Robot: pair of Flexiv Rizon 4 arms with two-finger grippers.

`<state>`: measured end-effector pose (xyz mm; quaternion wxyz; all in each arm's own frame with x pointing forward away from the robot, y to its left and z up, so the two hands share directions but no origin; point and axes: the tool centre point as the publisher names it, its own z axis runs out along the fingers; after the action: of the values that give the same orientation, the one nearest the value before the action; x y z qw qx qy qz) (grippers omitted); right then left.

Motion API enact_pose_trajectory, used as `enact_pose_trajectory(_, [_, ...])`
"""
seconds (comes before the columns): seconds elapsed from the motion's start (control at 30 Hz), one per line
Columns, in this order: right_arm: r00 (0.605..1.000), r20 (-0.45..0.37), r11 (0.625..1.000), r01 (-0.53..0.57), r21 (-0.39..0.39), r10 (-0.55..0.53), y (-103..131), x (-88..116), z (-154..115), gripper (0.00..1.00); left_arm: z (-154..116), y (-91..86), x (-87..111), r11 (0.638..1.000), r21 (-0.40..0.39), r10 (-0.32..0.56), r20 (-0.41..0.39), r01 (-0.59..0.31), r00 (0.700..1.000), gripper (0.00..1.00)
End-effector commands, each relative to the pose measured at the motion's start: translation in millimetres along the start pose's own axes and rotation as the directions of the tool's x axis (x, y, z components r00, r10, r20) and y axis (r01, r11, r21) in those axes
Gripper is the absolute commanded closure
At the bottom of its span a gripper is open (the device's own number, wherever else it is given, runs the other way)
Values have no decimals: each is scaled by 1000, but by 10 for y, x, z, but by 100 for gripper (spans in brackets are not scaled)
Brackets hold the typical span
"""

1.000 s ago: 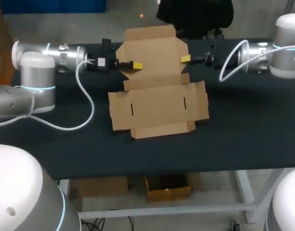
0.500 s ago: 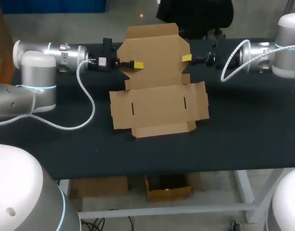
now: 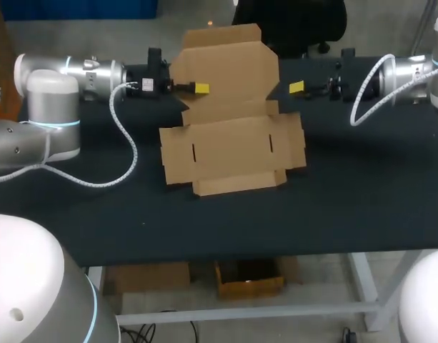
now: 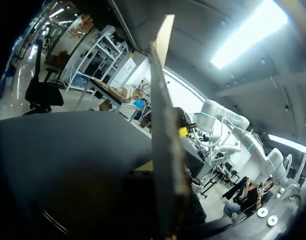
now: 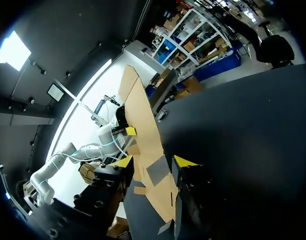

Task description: Assemble the packaging by folding the flat box into shape, placing the metal phone stand inside, and closing the box properly

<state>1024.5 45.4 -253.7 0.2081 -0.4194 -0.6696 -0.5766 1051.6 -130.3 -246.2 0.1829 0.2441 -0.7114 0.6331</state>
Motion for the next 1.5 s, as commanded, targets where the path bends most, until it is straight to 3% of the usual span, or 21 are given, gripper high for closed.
enact_pose_trajectory(0.03, [988,153,1000,8,-19,-5,-188,294,-269,61,21,-51,-63,1000,-5,17,-23,-18,1000,100])
enact_pose_trajectory(0.17, [977,211,1000,12,-14,-9,-318,414,-414,81,60,-99,-78,999,-11,41,-36,-42,999,100])
enact_pose_trajectory(0.2, [975,222,1000,12,-9,-10,-351,441,-442,97,69,-111,-81,999,-12,46,-38,-46,998,100])
enact_pose_trajectory(0.23, [971,238,1000,12,-5,-10,-384,466,-470,100,76,-122,-84,999,-12,51,-39,-51,998,100])
enact_pose_trajectory(0.5, [946,323,1000,6,22,-13,-641,604,-612,100,100,-242,-85,995,-5,96,-30,-96,995,100])
enact_pose_trajectory(0.87, [899,437,998,6,56,-30,-952,670,-573,100,154,-354,-72,991,-23,135,-18,-135,991,100])
enact_pose_trajectory(1.1, [884,463,994,22,104,-68,-1156,681,-518,100,158,-369,-67,990,-25,139,-19,-139,990,100])
enact_pose_trajectory(1.5, [884,463,994,22,104,-68,-1156,681,-518,100,158,-369,-67,990,-25,139,-19,-139,990,100])
